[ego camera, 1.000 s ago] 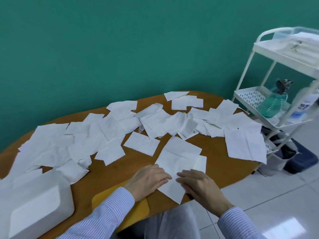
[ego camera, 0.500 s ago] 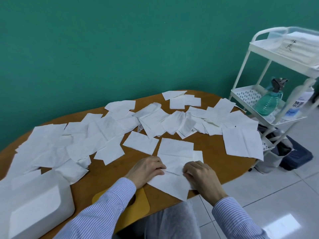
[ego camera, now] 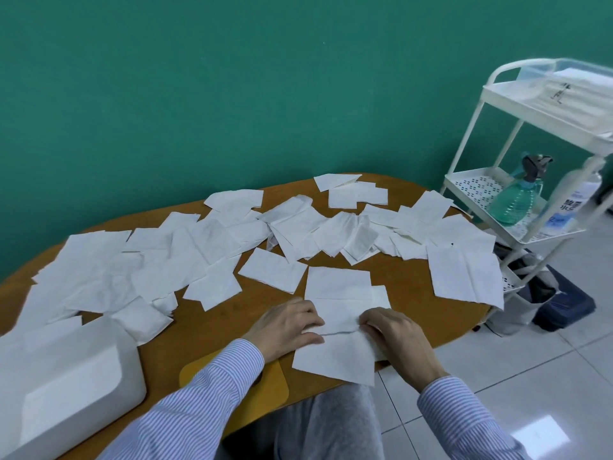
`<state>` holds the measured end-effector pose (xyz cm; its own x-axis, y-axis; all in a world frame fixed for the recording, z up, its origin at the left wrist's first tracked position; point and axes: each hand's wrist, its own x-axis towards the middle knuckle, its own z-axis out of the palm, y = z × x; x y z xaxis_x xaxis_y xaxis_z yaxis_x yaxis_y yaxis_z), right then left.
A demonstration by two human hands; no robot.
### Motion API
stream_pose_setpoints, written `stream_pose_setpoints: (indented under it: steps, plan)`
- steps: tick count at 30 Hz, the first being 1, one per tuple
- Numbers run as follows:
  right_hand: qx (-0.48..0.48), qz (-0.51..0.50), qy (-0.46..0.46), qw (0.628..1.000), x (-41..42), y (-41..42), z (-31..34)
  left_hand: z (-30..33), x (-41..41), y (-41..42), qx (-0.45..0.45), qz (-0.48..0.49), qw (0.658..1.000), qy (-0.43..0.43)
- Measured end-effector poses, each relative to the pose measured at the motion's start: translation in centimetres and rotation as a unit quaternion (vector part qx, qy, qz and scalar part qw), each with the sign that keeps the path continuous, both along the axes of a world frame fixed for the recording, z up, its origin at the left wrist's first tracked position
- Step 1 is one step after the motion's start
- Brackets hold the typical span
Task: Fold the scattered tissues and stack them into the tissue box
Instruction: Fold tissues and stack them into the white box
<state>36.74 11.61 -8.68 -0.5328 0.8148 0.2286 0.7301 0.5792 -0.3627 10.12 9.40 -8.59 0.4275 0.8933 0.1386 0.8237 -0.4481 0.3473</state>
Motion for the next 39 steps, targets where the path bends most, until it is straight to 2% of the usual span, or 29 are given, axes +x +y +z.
stream_pose_setpoints:
  steps: [11, 17, 22, 26, 30, 34, 39]
  plan:
    - [0.035, 0.018, 0.014, 0.999, 1.0, -1.1, 1.1, 1.3, -0.4, -2.3, 0.059, -0.015, 0.997, -0.045]
    - [-0.002, 0.041, 0.03, 0.999, 1.2, -0.9, 2.2, 2.0, -0.6, -2.6, 0.073, -0.002, 0.995, -0.065]
    - [-0.069, 0.006, 0.057, 0.996, 0.6, 2.1, 2.8, 2.3, 0.0, 0.2, 0.094, 0.036, 0.992, -0.073]
    - [-0.079, -0.021, 0.06, 0.995, -0.3, 5.0, 3.3, 2.3, 0.4, 2.8, 0.099, 0.066, 0.992, -0.048]
    - [-0.052, -0.048, 0.049, 0.996, -1.2, 6.8, 2.6, 1.9, 0.8, 4.3, 0.114, 0.09, 0.989, -0.035]
    - [0.006, -0.055, 0.085, 0.995, -1.0, 5.2, 1.7, 0.9, 0.6, 3.8, 0.117, 0.054, 0.99, -0.057]
    - [0.014, 0.053, -0.024, 0.998, 0.3, 3.6, -0.8, -0.8, 0.3, 2.8, 0.061, -0.018, 0.997, -0.033]
